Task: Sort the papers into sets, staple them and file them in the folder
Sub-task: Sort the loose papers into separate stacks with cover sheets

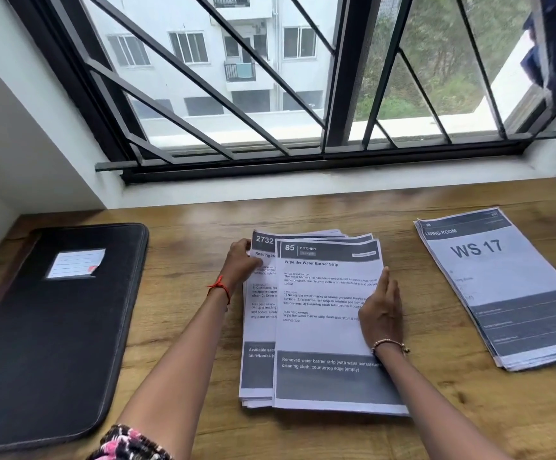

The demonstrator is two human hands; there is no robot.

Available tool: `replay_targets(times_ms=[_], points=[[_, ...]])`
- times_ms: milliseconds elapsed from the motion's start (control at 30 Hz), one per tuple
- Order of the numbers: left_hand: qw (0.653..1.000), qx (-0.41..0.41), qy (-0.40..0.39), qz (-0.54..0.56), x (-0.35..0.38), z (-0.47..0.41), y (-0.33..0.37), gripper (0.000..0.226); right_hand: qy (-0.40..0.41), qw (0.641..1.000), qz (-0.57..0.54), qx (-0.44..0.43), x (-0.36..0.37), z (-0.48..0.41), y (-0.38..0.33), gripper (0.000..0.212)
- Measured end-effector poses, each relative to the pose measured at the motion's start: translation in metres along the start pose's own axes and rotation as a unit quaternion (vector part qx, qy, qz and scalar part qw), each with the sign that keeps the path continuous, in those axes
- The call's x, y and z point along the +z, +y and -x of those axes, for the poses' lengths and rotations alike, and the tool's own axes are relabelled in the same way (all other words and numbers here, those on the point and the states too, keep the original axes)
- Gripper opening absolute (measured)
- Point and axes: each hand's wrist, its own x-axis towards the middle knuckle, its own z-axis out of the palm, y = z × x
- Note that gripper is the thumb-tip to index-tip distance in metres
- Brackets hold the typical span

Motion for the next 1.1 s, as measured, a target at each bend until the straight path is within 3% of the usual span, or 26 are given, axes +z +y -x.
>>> replay_targets(times_ms=[200,333,400,533,600,800,900,1000,1100], points=[[0.998,0.013,0.022,0.057,0.005,0.007,0.006,0.058,0.002,1.000,0.002,0.000,0.002,0.000,0.002,0.065],[0.999,0.044,0.017,0.005,0.013,0.018,0.004,0.020,0.001,1.000,0.002,0.000,0.001,-0.001,0.001,0.064],[0.997,0.082,0.009,-0.011,0.021,0.027,0.006,0.016,0.000,1.000,0.001,0.000,0.001,-0.001,0.001,0.064],[0.991,0.130,0.002,0.030,0.034,0.038,-0.004,0.058,-0.002,1.000,-0.015,0.023,0.001,0.000,0.000,0.060],[0.990,0.129,0.000,0.061,0.034,0.042,-0.011,0.066,-0.007,0.999,-0.028,0.023,0.001,0.000,0.001,0.062],[0.984,0.165,0.020,0.069,0.039,0.051,0.010,0.048,-0.006,0.986,-0.135,0.099,-0.004,-0.010,-0.011,0.053],[0.981,0.171,0.058,0.068,0.051,0.059,0.025,0.037,-0.004,0.978,-0.190,0.087,-0.006,-0.015,-0.017,0.051],[0.977,0.189,0.035,0.093,0.058,0.063,0.029,0.022,-0.009,0.967,-0.239,0.090,-0.013,-0.021,-0.020,0.053],[0.973,0.180,0.008,0.142,0.059,0.061,0.026,0.031,-0.018,0.955,-0.275,0.106,-0.017,-0.026,-0.022,0.066]])
